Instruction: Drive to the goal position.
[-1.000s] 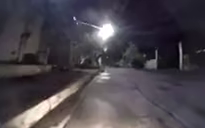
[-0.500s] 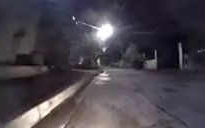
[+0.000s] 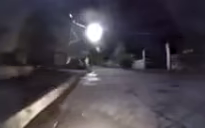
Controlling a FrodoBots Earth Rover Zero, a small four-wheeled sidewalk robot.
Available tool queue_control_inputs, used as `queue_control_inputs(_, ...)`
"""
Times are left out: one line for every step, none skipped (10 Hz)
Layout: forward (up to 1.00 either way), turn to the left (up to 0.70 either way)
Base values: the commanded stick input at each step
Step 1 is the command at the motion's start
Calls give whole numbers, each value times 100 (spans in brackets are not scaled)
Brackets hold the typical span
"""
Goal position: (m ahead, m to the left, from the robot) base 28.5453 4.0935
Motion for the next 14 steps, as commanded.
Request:
queue_control_inputs(50, 0)
queue_control_inputs(50, 0)
queue_control_inputs(50, 0)
queue_control_inputs(50, 0)
queue_control_inputs(50, 0)
queue_control_inputs(50, 0)
queue_control_inputs(50, 0)
queue_control_inputs(50, 0)
queue_control_inputs(50, 0)
queue_control_inputs(50, 0)
queue_control_inputs(50, 0)
queue_control_inputs(50, 0)
queue_control_inputs(50, 0)
queue_control_inputs(50, 0)
